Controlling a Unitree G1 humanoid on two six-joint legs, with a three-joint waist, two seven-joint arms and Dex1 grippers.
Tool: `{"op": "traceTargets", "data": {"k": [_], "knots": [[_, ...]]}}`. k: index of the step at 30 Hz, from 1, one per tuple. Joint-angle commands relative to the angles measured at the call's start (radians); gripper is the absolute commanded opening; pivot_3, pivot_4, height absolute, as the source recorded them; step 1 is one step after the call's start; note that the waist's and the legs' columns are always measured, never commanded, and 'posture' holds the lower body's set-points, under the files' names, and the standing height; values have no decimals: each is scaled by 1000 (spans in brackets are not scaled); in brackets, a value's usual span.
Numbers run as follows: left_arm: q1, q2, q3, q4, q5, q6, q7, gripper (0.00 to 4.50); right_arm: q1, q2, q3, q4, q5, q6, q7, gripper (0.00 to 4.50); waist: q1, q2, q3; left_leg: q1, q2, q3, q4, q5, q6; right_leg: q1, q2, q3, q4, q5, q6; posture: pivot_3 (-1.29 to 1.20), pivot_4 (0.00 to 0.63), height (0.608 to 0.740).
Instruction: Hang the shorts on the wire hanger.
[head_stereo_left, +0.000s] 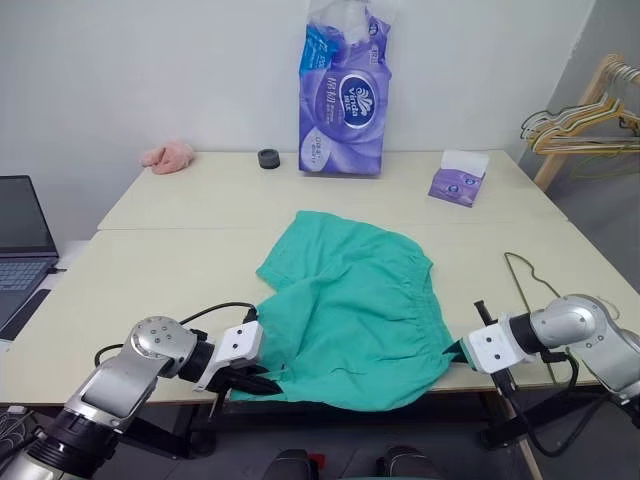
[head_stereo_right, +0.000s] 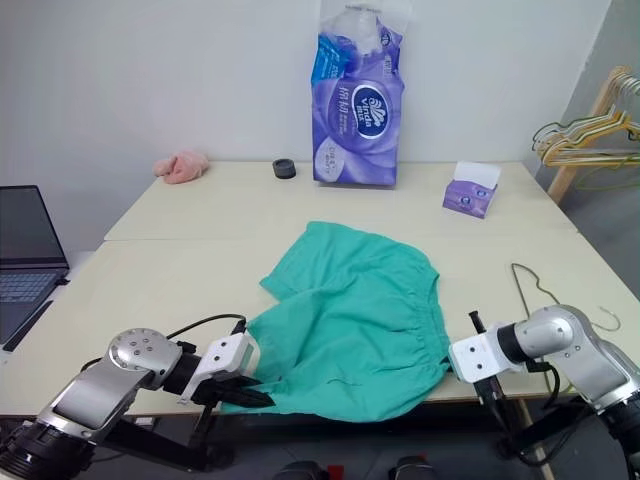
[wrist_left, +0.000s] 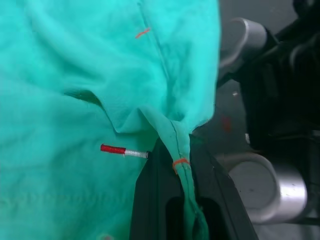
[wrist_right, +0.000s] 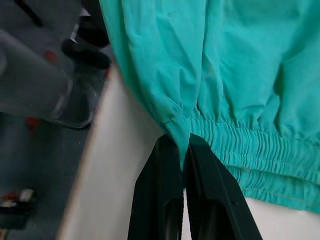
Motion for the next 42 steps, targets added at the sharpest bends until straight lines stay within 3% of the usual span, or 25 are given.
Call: {"op": "traceTargets", "data": {"k": [1,8,11,17,23,30,33,42], "knots": [[-8,-8,4,-19,6,14,33,463,-1,-22,-38,-33,12,8,12,1128,0,0,0,0,0,0,0,0,0,0,0,0,0,0,0,-10,20,740],[30,-8,12,-126,-81,100,22,2469,4,-51,-68,-34,14,-22,14,3576,0,0,1,0,0,0,0,0,0,0,0,0,0,0,1,-14,23,740],[55,29,53,-229,-188,188,-14,3363,44,-98,-160,-77,110,62,28,4500,1,1,4,0,0,1,0,0,0,0,0,0,0,-1,1,-8,26,740],[21,28,148,-279,-306,298,56,3363,106,-88,-405,-118,323,365,-62,4500,1,1,6,2,1,0,0,-1,0,2,0,0,0,-5,-2,0,32,740],[-97,-60,152,-307,-312,321,184,3363,219,213,-719,-212,480,793,-525,4500,6,-5,11,6,0,-2,0,-2,-1,8,0,-1,0,-5,1,-7,36,740],[-253,-114,79,-252,-229,216,185,3363,320,433,-819,-335,443,1163,-909,4500,-1,0,12,7,0,0,-1,-2,-3,8,1,2,0,-6,2,-46,39,740],[-283,-123,50,-217,-210,178,158,3363,291,439,-816,-298,428,1229,-962,4500,-21,6,14,8,-1,4,-2,-3,-2,8,6,6,-1,-7,2,-55,39,740],[-305,-157,-9,-157,-155,92,123,3363,146,393,-815,-28,352,1218,-1029,4500,-52,5,17,8,-1,6,-2,-6,1,7,7,9,-1,-7,7,-72,45,740]]}}
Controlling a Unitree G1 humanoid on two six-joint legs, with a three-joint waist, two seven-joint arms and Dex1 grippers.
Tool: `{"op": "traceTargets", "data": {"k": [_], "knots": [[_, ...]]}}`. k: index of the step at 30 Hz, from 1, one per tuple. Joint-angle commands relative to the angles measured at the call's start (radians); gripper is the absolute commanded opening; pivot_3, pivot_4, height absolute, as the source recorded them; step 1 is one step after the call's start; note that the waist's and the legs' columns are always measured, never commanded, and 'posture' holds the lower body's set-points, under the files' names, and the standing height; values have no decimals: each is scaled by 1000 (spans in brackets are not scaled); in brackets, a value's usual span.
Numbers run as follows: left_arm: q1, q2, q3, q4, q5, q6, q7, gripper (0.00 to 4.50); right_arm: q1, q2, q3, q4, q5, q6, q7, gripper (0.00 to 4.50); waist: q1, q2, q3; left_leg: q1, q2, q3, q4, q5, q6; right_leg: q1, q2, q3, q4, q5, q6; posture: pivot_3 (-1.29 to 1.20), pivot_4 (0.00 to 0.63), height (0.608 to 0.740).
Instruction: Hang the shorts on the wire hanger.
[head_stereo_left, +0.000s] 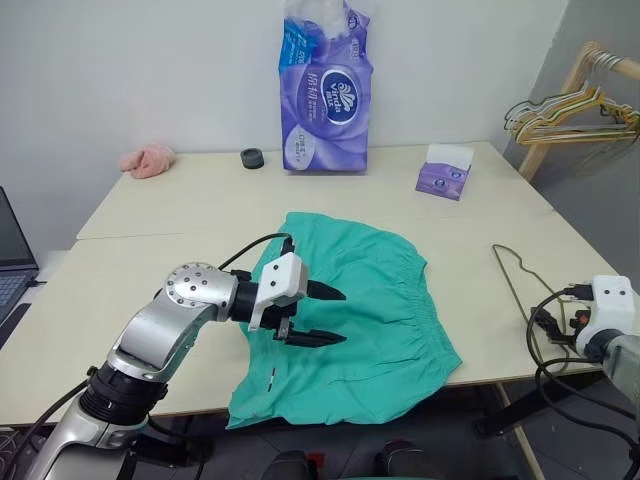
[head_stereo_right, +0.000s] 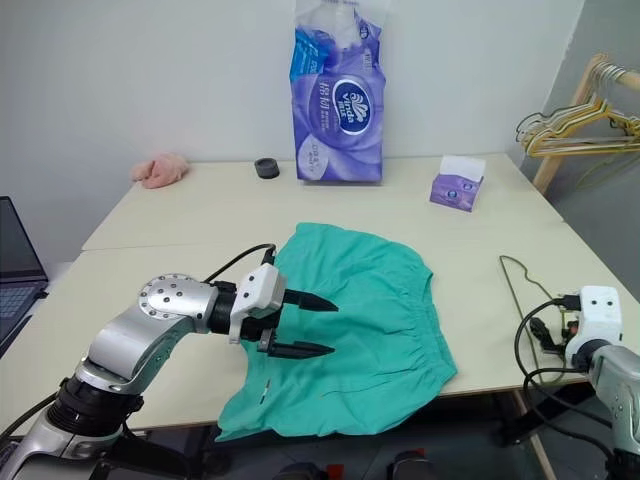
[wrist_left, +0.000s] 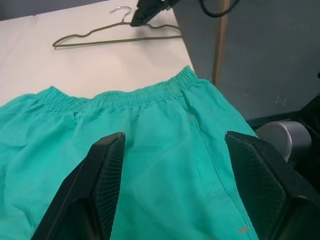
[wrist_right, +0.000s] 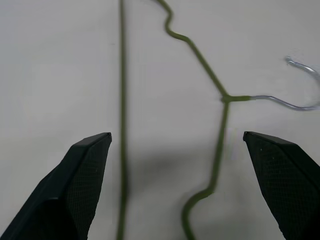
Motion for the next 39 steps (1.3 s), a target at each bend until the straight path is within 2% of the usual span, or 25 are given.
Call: {"op": "traceTargets", "data": {"k": [1,4,6,14,17,24,28,35,39], "knots": [[-14,-9,-9,-9,13,-26,-5,3363,-49,-24,-23,70,-13,-3,-7,4500,-3,-1,1,0,0,0,0,0,0,0,0,0,0,0,0,-72,46,740],[-11,-14,-14,-13,18,-26,-3,3363,-76,-50,-2,142,-40,-21,-3,4500,-4,0,4,0,0,0,0,0,0,0,0,0,0,0,1,-69,48,740],[-8,-16,-15,-17,20,-24,-3,3401,-102,-61,8,166,-33,11,12,4138,-6,1,6,0,0,1,0,0,0,0,0,1,0,0,1,-69,48,740],[-14,-23,-19,-27,16,-15,0,3401,-155,-158,142,307,-23,92,169,4138,-13,-3,10,0,0,0,0,0,1,0,0,1,-1,0,2,-76,53,740],[-15,-26,-20,-39,11,-4,5,3401,-161,-175,196,345,-42,92,199,3619,-15,-6,11,0,0,0,0,0,1,1,0,0,-1,0,2,-76,56,740],[-15,-32,-21,-58,11,20,15,3401,-162,-149,259,405,-80,54,188,1334,-17,-19,7,2,1,-1,0,-1,0,5,0,-1,-5,1,3,-68,61,740],[-17,-37,-19,-62,12,32,27,3401,-168,-121,231,436,-97,34,135,21,-16,-24,4,2,1,-3,1,-1,1,10,-3,-2,-14,3,4,-66,61,740],[-50,-82,1,-3,37,22,105,3401,-194,-124,140,448,-102,-6,76,21,-2,-26,3,2,-2,-1,2,-3,4,11,-11,-2,-18,6,9,-72,57,740],[-85,-119,15,49,57,18,169,3401,-234,-143,104,424,-101,-68,56,21,0,-18,8,1,-3,1,2,-3,4,11,-12,0,-18,7,10,-68,54,740]]}}
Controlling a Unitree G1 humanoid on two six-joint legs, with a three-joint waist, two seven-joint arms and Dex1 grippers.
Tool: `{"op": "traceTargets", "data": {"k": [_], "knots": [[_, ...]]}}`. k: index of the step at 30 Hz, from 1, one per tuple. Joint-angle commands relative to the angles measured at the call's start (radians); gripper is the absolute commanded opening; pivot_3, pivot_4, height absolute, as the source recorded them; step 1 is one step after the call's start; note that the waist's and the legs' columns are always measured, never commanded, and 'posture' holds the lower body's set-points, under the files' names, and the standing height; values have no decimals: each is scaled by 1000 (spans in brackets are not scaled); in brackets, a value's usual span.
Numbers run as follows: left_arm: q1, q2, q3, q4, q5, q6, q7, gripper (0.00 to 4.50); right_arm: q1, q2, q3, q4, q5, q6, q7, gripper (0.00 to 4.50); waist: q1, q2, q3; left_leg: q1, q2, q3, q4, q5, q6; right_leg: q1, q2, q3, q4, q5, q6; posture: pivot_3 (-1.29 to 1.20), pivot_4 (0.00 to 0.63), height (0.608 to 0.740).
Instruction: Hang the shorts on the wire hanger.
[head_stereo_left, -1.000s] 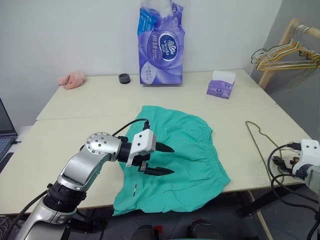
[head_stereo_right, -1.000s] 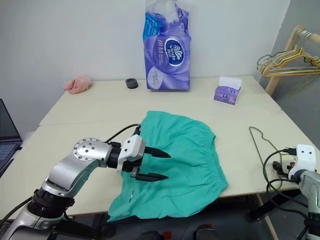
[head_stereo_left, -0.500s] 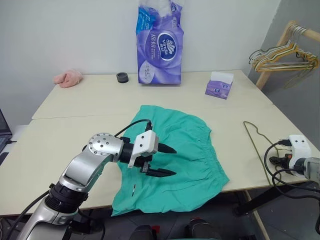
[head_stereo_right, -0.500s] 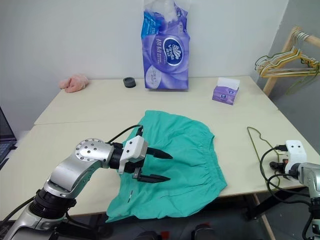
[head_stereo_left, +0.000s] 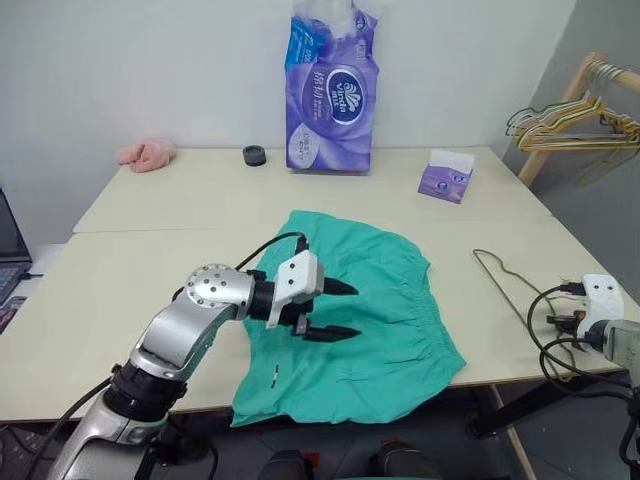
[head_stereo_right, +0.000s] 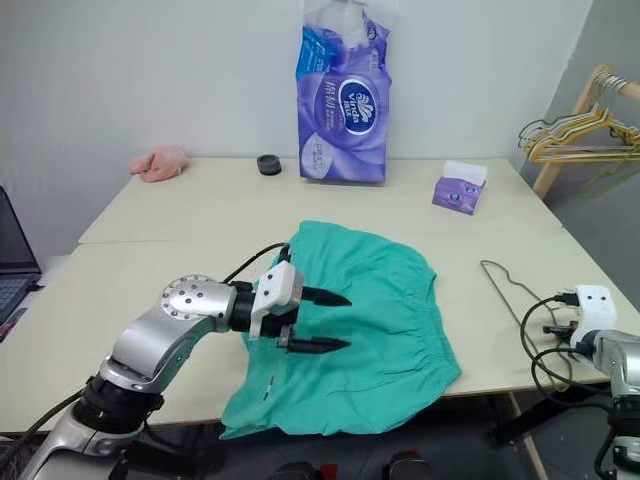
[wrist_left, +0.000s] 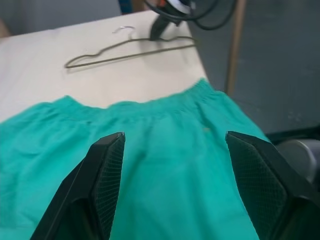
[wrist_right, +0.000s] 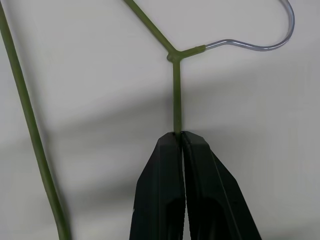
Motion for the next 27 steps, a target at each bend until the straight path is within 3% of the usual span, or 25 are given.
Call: {"op": "traceTargets", "data": {"k": [1,7,12,20,27], "knots": [[-47,-24,48,30,14,-7,59,3401,-32,-22,-42,-26,-18,-47,-28,21,-4,7,4,-1,0,1,0,0,0,-1,0,1,0,1,1,-67,55,740],[-87,-45,96,121,36,30,160,3401,-24,-50,-27,-212,-10,-98,16,21,-15,23,10,-5,1,2,-3,-1,1,-9,4,2,2,1,2,-68,54,740],[-170,-54,186,259,15,60,208,4480,-1,-42,41,-430,10,-132,82,0,-14,23,10,-17,3,-1,-1,-1,1,-19,6,1,4,1,2,-67,49,740],[-304,-51,284,454,-12,78,204,4480,7,-79,213,-613,-84,-319,157,0,-6,22,11,-18,0,1,0,-1,1,-20,4,-1,2,5,0,-73,42,740],[-332,7,293,511,-70,152,54,4480,3,-151,308,-620,-257,-616,194,0,-6,21,11,-19,0,1,0,-1,1,-21,1,-2,2,6,-1,-83,38,740]]}}
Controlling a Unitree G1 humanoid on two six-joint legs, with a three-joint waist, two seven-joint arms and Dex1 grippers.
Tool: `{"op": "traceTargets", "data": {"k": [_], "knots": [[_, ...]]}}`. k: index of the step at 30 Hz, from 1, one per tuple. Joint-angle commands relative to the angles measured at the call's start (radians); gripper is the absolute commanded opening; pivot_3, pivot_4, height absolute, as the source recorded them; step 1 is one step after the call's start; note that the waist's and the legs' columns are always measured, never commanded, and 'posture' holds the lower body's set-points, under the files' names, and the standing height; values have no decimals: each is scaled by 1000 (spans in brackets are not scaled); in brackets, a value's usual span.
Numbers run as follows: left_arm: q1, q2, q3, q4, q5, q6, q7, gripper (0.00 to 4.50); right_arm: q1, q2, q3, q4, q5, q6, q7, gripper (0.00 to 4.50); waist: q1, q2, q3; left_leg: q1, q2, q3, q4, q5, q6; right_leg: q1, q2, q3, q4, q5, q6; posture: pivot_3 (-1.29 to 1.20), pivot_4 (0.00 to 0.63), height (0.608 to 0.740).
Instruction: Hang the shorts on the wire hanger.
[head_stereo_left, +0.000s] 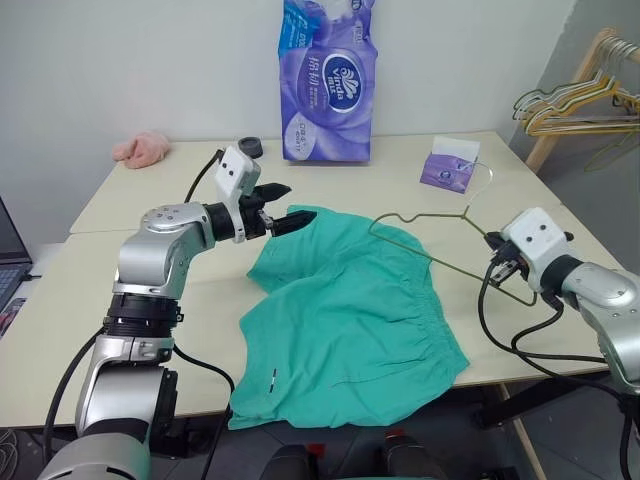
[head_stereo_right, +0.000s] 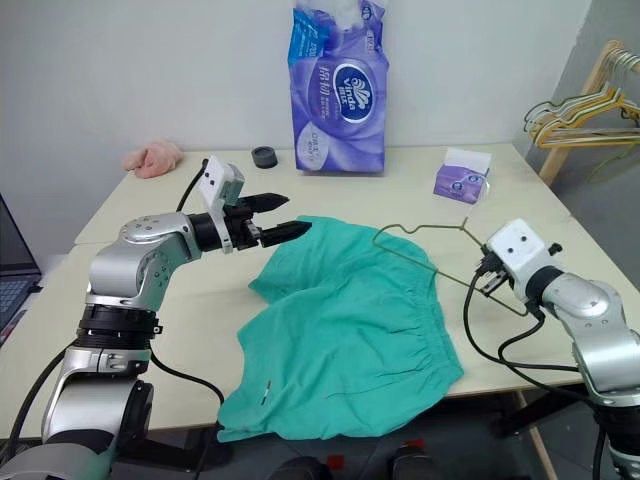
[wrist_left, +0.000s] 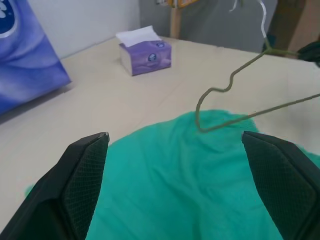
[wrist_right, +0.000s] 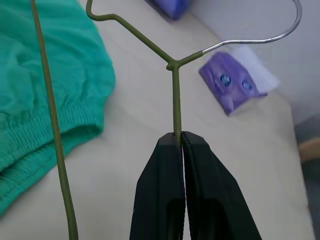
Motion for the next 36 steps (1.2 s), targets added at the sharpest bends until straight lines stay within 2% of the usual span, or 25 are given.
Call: {"op": "traceTargets", "data": {"k": [1,6,11,19,29,32,36], "knots": [[-35,56,13,39,-19,27,-84,4480,-24,-44,5,-8,-99,-190,9,0,-2,0,0,0,0,0,0,0,0,0,0,0,0,0,0,-85,38,740],[-47,108,-47,106,24,-7,-205,4480,-61,-68,35,29,-200,-451,19,0,-8,0,0,1,0,1,0,0,0,-1,1,0,1,0,0,-88,39,740],[-52,102,-97,115,41,-13,-283,4480,-111,-56,78,53,-248,-660,49,0,-8,-1,0,0,0,1,1,0,0,0,1,1,1,0,-1,-101,41,740],[-11,42,-153,52,47,-16,-313,4480,-154,35,141,28,-248,-710,106,0,-8,-1,0,0,0,1,1,0,0,0,1,1,2,0,-1,-107,43,740],[62,33,-221,-9,79,-35,-346,4480,-167,114,158,-5,-255,-683,129,0,-15,-1,0,1,0,0,2,0,0,0,1,1,5,1,-2,-109,51,740],[68,37,-236,-4,93,-55,-358,3895,-164,128,154,-11,-256,-678,133,0,-20,-1,0,2,1,0,3,0,0,0,1,0,5,1,-2,-109,51,740],[72,35,-238,3,98,-64,-367,2702,-162,140,152,-20,-257,-674,136,0,-24,-1,0,1,0,0,3,0,0,0,1,0,5,1,-2,-111,52,740]]}}
